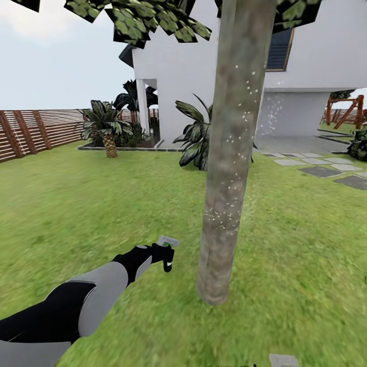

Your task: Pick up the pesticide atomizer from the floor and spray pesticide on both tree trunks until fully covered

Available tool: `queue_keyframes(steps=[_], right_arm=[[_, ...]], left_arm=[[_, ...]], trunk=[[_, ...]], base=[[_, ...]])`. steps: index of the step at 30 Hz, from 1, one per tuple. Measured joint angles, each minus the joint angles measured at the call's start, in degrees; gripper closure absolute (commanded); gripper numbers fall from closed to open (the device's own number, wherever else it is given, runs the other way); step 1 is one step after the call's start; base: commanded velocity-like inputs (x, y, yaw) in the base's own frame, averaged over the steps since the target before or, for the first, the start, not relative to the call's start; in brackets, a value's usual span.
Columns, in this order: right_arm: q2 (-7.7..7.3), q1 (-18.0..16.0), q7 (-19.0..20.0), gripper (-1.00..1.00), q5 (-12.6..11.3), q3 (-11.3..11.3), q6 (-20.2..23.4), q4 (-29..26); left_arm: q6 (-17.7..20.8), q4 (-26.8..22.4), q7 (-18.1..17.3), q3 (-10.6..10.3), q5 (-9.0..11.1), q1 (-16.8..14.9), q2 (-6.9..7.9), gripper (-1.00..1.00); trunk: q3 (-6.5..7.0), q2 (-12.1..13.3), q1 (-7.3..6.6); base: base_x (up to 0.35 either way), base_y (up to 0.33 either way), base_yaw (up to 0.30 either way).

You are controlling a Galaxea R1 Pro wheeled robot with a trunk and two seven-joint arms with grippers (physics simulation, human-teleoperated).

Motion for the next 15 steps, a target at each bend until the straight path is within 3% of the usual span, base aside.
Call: queue_keyframes(steps=[12, 15], right_arm=[[0.00, -0.01, -0.02, -1.00, 0.00, 0.04, 0.01, 0.01], [0.01, -0.01, 0.00, -1.00, 0.00, 0.05, 0.04, 0.04]], left_arm=[[-0.01, -0.01, -0.03, -0.01, 0.05, 0.01, 0.01, 1.00], [-0.01, 0.00, -0.02, -0.01, 0.03, 0.08, 0.01, 1.00]], trunk=[[0.00, 0.01, 0.00], [-0.01, 0.00, 0.00]], base=[[0.001, 0.043, -0.299], [0.000, 0.270, -0.120]])
